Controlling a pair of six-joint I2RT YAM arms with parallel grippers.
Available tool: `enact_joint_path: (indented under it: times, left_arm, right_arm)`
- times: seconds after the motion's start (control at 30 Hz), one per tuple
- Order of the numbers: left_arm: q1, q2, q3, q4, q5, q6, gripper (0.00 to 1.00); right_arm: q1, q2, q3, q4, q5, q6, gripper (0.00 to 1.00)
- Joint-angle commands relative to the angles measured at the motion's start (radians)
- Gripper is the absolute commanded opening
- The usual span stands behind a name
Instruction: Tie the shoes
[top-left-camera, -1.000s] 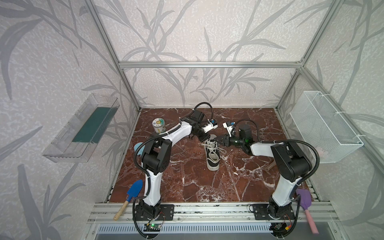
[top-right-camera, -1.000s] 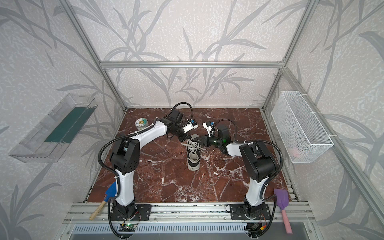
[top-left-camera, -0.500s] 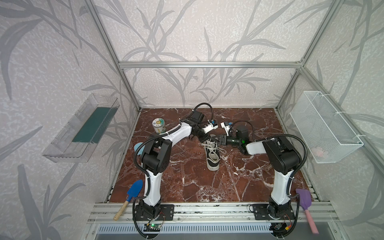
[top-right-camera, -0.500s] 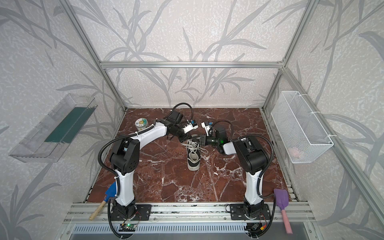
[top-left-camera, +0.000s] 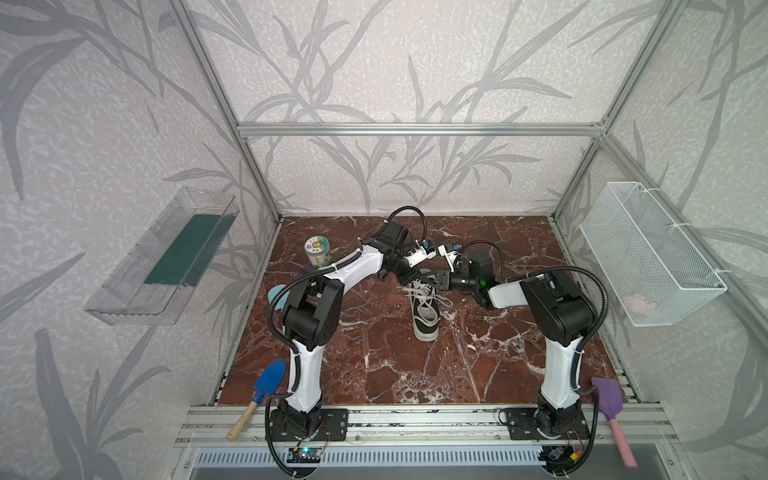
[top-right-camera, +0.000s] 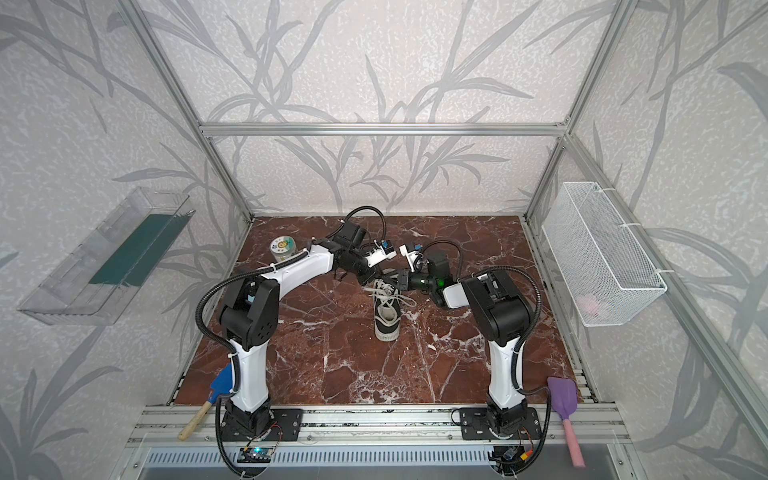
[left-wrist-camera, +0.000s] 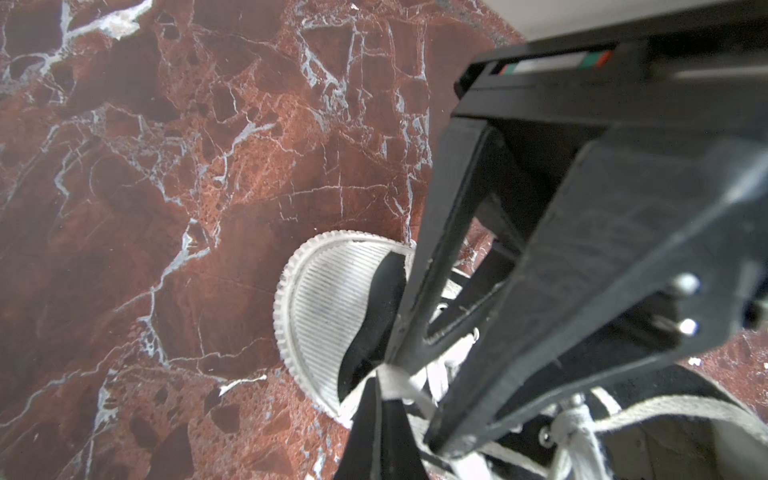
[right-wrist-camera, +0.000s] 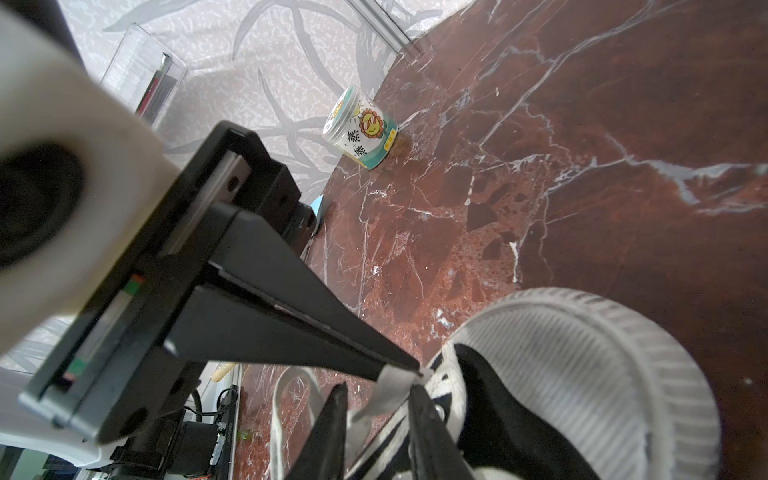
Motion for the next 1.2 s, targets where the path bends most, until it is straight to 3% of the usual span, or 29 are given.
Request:
enact_joint_path:
  times: [0.0, 0.2, 0.37, 0.43, 0.57, 0.63, 1.17]
  left_arm:
    - [-0.006, -0.054, -0.01, 0.008, 0.019, 0.002, 0.0]
    - [-0.006, -0.062, -0.022, 0.022, 0.025, -0.006, 0.0]
    - [-0.004, -0.068, -0.028, 0.024, 0.015, -0.01, 0.05]
    - [-0.005, -0.067, -0.027, 0.026, 0.01, -0.017, 0.15]
    - [0.006, -0.085, -0.03, 0.025, -0.022, -0.038, 0.5]
    - [0.011, -0.105, -0.041, 0.029, -0.035, -0.038, 0.56]
    - [0.031, -0.275, -0.268, 0.121, -0.034, -0.1, 0.65]
  right_arm:
    - [0.005, 0.004, 0.026, -0.005, -0.009, -0.024, 0.3]
    - [0.006, 0.016, 0.038, -0.006, -0.015, -0.02, 0.2]
    - [0.006, 0.01, 0.034, 0.008, -0.021, -0.016, 0.0]
    - [0.006, 0.007, 0.032, 0.006, -0.016, -0.017, 0.0]
    - [0.006, 0.001, 0.027, -0.003, -0.014, -0.024, 0.0]
    - [0.006, -0.002, 0.025, -0.007, -0.015, -0.03, 0.0]
    - [0.006, -0.016, 0.023, -0.038, -0.009, -0.059, 0.0]
